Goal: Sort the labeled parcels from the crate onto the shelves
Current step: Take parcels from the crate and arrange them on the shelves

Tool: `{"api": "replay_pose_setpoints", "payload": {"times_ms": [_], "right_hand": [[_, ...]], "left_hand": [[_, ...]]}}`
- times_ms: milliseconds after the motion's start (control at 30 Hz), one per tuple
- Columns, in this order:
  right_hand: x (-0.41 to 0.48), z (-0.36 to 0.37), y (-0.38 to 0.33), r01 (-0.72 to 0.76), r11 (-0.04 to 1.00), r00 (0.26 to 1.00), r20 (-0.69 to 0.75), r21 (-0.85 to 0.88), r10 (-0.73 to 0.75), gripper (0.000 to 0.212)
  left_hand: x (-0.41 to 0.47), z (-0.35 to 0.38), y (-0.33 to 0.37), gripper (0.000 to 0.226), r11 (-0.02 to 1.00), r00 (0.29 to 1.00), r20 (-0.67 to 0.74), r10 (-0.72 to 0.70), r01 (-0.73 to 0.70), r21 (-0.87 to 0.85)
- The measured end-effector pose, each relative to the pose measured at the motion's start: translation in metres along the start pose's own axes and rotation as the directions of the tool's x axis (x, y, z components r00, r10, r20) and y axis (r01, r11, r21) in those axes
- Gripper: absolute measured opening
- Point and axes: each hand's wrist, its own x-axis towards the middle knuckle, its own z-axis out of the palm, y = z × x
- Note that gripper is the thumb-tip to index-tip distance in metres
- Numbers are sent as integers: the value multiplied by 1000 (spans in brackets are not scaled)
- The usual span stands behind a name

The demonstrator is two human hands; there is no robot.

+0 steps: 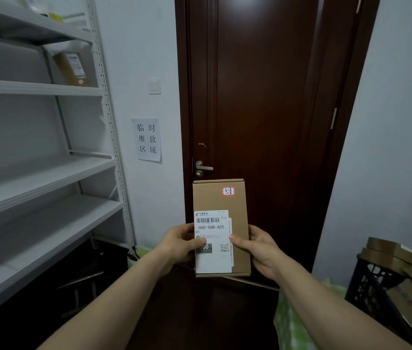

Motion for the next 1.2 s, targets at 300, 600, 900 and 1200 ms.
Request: {"api": "replay_pose_setpoints", "payload": {"times_ms": [300,600,900,1200], "right_hand": [[-1,9,3,-11,1000,1000,16,1,11,38],[-1,19,1,-12,999,999,46,-46,14,40],[-1,35,5,-26,997,996,86,-66,32,45],[2,49,9,-29,992,992,119,-121,44,45]], "left_hand": [[-6,-8,-1,43,1000,1000,-16,0,0,-4],[-14,-18,-1,43,1000,999,-28,16,-17,-24],[-26,-33,-5,43,999,997,-67,25,-27,-35],[-34,-48,-9,46,998,995,-101,19,-25,-57]]}}
